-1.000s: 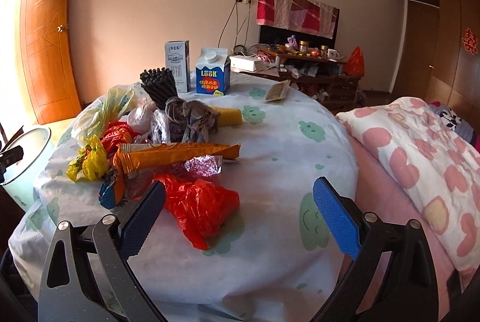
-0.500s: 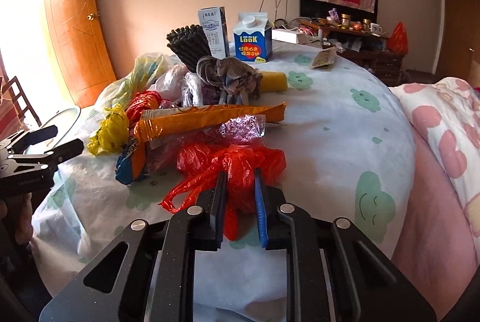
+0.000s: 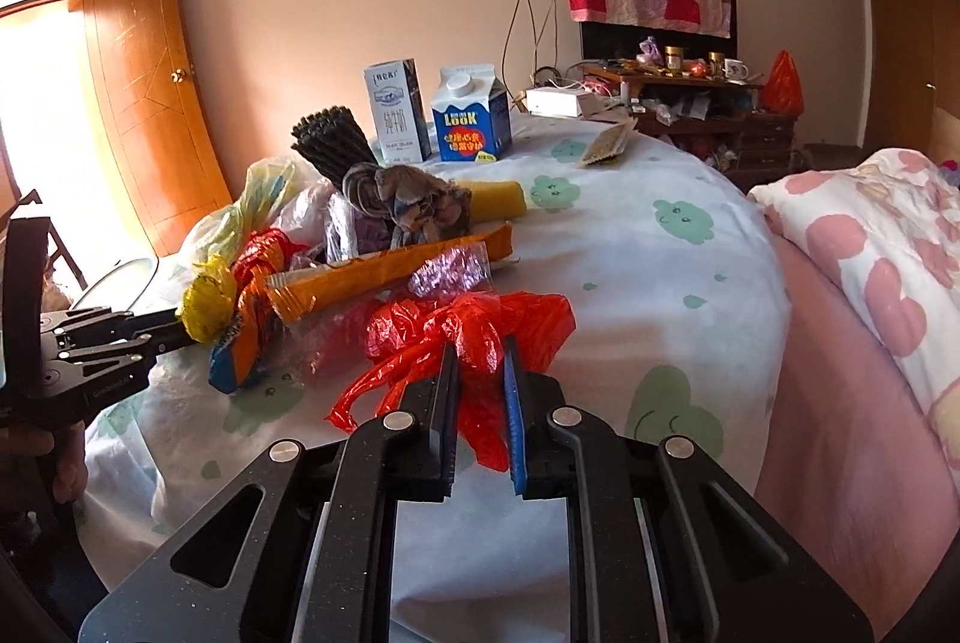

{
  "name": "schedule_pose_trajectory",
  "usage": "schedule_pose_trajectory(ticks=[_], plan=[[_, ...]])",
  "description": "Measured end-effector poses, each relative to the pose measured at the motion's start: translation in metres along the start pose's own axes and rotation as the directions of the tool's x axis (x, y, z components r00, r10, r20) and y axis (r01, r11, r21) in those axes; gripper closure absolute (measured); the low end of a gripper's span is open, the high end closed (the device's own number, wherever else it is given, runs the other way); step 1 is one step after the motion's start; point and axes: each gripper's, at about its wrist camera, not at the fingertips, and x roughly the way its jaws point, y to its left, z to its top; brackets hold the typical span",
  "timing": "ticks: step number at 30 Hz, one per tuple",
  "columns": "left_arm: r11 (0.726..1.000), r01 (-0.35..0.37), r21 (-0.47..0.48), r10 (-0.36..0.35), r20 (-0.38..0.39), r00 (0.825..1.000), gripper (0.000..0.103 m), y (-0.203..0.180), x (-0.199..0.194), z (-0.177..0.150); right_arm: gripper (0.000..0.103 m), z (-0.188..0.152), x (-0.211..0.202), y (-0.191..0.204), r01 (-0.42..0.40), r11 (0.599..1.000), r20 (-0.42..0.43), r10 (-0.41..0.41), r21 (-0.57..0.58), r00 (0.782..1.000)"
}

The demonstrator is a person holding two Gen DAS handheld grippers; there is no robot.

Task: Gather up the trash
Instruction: 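Grasp the red plastic bag with the right tool while the left grasps the yellow-green bag, then carry both held bags over the light-blue bin with both tools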

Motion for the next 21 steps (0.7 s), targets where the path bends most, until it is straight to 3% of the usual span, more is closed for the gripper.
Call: schedule_pose_trajectory(ticks=[8,14,21], plan=[[0.997,-0.069,-0.044,0.071,0.066,0.995,0.082,0.037,-0.047,0.005,0.089,0.025,-0.032,0.006,-0.053,0.998,0.084,0.051,0.022,0.995],[0.978,-0.188,-0.092,0.195,0.065,0.979,0.082,0.078,-0.066,0.001,0.089,0.037,-0.024,0.039,-0.102,0.994,0.078,0.103,-0.027,0.992],[0.952,-0.256,-0.167,0.266,0.036,0.963,0.082,0.118,-0.073,-0.010,0.089,0.058,-0.009,0.093,-0.159,0.980,0.097,0.171,-0.119,0.981]])
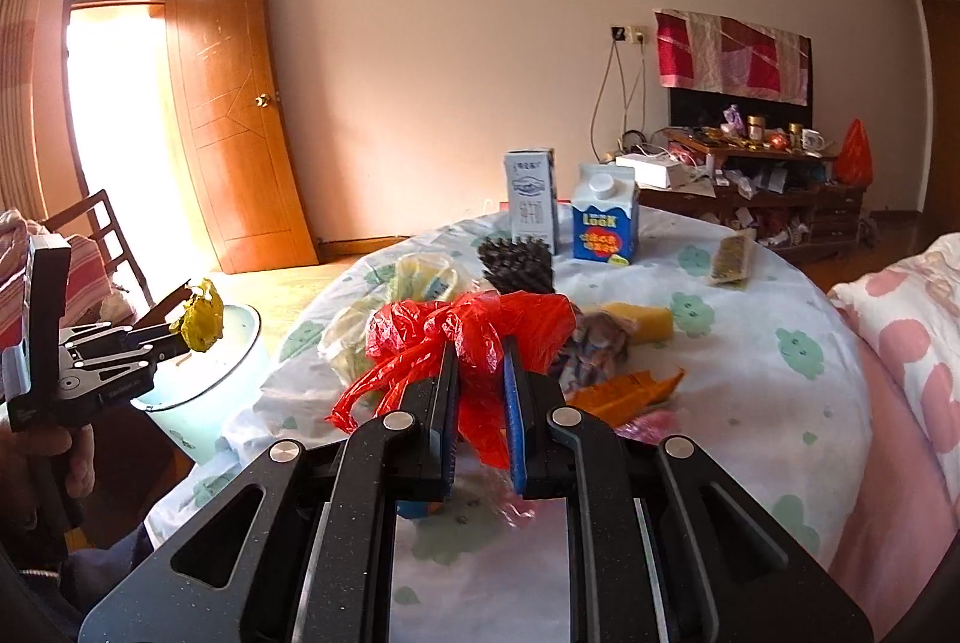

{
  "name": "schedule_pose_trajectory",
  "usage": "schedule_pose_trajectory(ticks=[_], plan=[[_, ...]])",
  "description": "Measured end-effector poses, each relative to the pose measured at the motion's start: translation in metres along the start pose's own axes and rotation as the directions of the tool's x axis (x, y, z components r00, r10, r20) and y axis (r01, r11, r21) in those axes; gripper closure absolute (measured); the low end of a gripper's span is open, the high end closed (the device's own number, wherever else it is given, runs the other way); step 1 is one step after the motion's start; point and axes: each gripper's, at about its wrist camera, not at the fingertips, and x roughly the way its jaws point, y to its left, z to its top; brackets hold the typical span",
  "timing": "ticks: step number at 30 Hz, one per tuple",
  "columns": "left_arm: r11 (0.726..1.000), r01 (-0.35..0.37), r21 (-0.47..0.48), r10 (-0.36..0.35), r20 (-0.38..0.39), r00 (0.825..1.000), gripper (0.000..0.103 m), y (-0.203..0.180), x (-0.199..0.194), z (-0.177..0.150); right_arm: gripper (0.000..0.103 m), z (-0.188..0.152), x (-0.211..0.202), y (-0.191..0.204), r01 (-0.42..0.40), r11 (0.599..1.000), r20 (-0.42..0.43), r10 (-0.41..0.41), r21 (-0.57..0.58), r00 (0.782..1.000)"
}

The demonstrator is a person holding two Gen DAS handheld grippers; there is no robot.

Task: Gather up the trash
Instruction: 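Carry both held bags over the light-blue bin with both tools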

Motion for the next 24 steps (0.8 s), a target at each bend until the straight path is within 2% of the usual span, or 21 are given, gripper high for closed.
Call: schedule_pose_trajectory(ticks=[14,24], plan=[[0.986,-0.136,-0.098,0.133,-0.042,0.990,0.082,0.072,0.006,-0.012,0.089,0.021,0.072,0.087,-0.126,0.986,-0.039,0.122,-0.107,0.992],[0.962,-0.232,-0.142,0.222,-0.083,0.972,0.082,0.115,0.011,-0.022,0.089,0.023,0.120,0.132,-0.178,0.970,-0.094,0.164,-0.164,0.982]])
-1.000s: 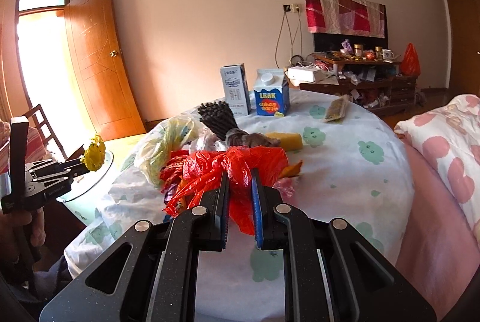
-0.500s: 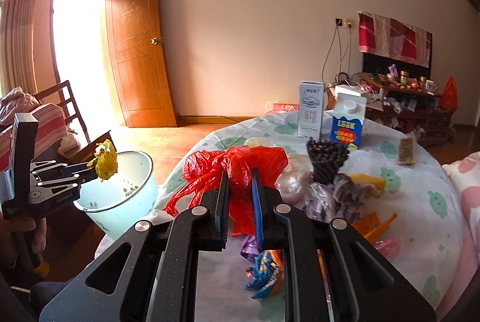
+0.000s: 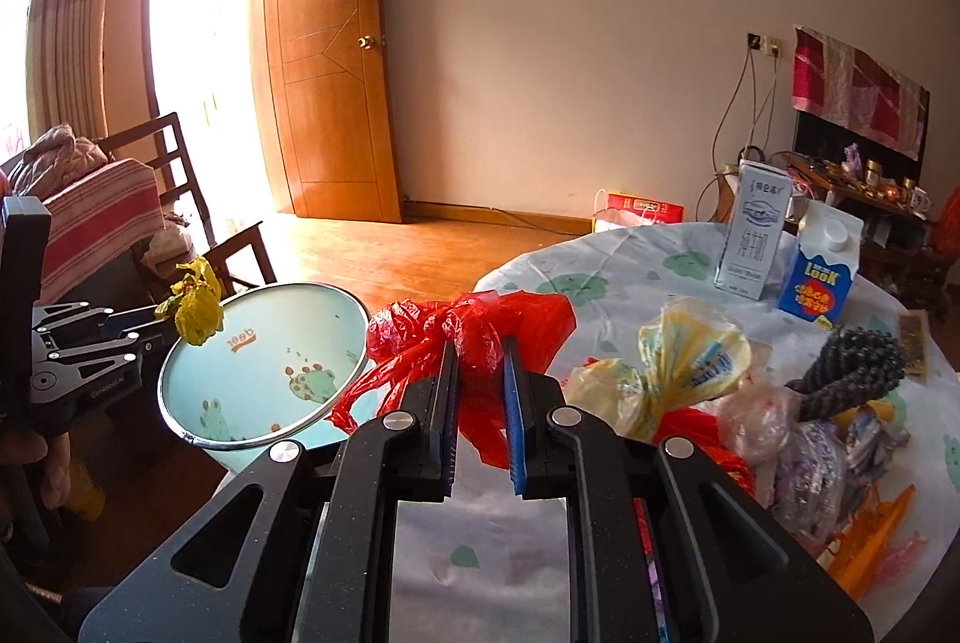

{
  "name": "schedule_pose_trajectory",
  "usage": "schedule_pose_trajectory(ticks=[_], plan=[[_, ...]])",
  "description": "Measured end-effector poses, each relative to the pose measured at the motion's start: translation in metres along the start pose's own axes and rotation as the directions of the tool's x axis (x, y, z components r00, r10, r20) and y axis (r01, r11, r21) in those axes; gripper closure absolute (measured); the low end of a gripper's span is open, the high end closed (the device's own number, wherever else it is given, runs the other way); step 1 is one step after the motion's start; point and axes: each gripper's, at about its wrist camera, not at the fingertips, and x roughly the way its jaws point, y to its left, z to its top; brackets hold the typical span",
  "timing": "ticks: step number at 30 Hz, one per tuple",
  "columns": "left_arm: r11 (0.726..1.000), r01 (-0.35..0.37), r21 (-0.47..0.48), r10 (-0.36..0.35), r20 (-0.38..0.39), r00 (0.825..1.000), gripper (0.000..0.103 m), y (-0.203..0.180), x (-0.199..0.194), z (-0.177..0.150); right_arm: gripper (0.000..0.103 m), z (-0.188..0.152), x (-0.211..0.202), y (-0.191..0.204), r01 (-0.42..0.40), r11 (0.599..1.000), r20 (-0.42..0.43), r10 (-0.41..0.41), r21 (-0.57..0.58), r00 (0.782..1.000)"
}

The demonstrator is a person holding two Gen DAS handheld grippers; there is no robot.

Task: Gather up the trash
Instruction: 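Carry both held bags over the light-blue bin with both tools, then open both tools to drop the bags into the bin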

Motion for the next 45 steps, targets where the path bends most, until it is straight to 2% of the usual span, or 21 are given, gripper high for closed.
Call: schedule_pose_trajectory(ticks=[8,20,29,45], plan=[[0.998,-0.063,-0.030,0.062,-0.026,0.998,0.082,0.025,0.012,-0.001,0.089,0.009,0.035,0.019,-0.027,0.999,-0.030,0.025,-0.038,0.999],[0.993,-0.097,-0.063,0.094,-0.051,0.994,0.081,0.047,0.025,-0.002,0.089,0.019,0.074,0.051,-0.057,0.993,-0.071,0.050,-0.101,0.996],[0.992,-0.111,-0.061,0.108,-0.061,0.992,0.081,0.049,0.032,-0.003,0.089,0.022,0.090,0.069,-0.078,0.988,-0.094,0.066,-0.136,0.993],[0.994,-0.088,-0.057,0.085,-0.057,0.995,0.078,0.045,0.032,-0.004,0.088,0.019,0.104,0.087,-0.127,0.977,-0.136,0.104,-0.171,0.985]])
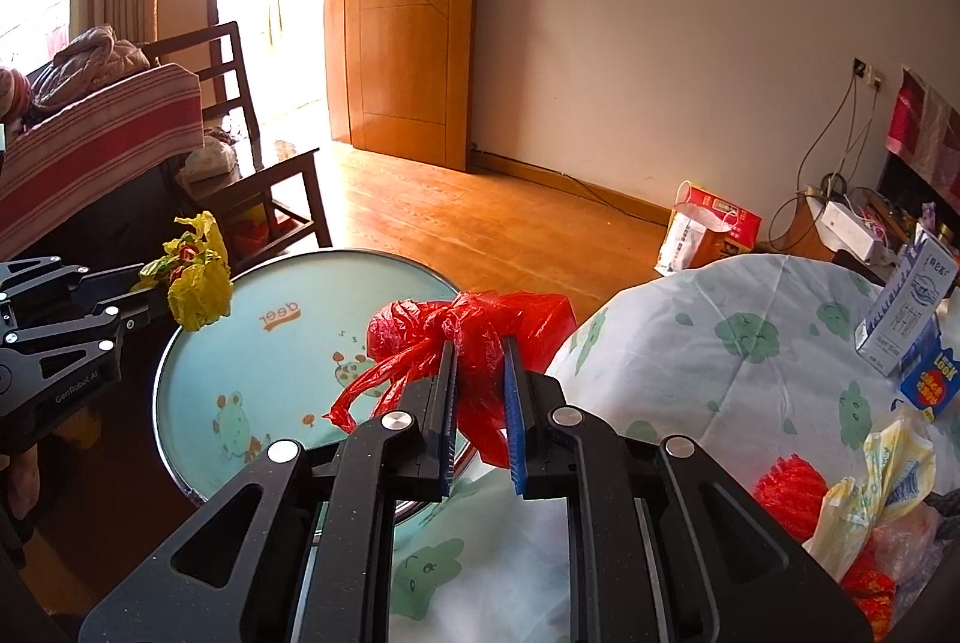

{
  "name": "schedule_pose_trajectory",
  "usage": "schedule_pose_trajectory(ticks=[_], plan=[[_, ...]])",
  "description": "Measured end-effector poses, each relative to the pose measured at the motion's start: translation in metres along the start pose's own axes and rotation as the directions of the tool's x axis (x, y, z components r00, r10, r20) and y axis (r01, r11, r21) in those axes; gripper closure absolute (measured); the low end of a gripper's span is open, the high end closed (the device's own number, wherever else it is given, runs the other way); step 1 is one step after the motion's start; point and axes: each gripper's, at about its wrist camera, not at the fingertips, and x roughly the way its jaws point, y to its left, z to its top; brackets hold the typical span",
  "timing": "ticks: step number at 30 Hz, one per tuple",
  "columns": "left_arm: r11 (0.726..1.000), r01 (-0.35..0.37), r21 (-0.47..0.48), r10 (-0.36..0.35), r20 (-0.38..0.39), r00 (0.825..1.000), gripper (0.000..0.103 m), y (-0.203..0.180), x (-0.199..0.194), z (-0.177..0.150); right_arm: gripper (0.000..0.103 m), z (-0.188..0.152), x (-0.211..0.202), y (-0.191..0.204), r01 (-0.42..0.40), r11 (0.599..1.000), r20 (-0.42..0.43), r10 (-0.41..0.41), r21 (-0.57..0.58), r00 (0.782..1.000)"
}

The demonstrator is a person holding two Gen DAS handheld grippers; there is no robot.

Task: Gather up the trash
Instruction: 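Open both tools to drop the bags into the bin, then grasp the clear-and-yellow plastic bag with the left tool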

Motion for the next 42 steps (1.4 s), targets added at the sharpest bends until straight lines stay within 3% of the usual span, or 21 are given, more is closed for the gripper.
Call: schedule_pose_trajectory(ticks=[1,3,12,19,24,30,35,42], plan=[[1.000,0.011,-0.001,-0.011,0.000,1.000,0.077,-0.001,-0.001,0.000,0.085,0.000,0.000,0.001,-0.002,1.000,0.004,0.002,-0.001,1.000],[0.999,0.034,0.001,-0.034,0.003,0.999,0.066,-0.004,-0.001,-0.001,0.065,0.000,-0.001,0.002,-0.014,1.000,0.012,0.014,0.007,1.000],[0.998,0.054,0.025,-0.054,0.006,0.999,0.041,-0.021,-0.005,-0.006,0.054,-0.008,-0.018,-0.007,0.029,0.999,0.008,-0.030,0.038,1.000],[0.993,0.105,0.062,-0.105,0.005,0.994,0.030,-0.051,-0.013,-0.013,0.049,-0.036,-0.095,-0.050,0.150,0.985,0.044,-0.154,0.082,0.987],[0.977,0.168,0.130,-0.169,-0.005,0.986,0.029,-0.091,-0.022,-0.018,0.040,-0.075,-0.169,-0.098,0.299,0.942,0.076,-0.313,0.150,0.947],[0.947,0.243,0.209,-0.249,0.004,0.968,0.029,-0.147,-0.042,-0.021,0.038,-0.137,-0.219,-0.163,0.460,0.845,-0.018,-0.473,0.274,0.881],[0.924,0.298,0.240,-0.312,0.022,0.950,0.029,-0.191,-0.056,-0.012,0.038,-0.173,-0.237,-0.202,0.525,0.774,-0.086,-0.532,0.353,0.842],[0.891,0.357,0.280,-0.384,0.044,0.922,0.029,-0.250,-0.066,0.003,0.038,-0.192,-0.240,-0.222,0.525,0.745,-0.085,-0.542,0.412,0.836]])
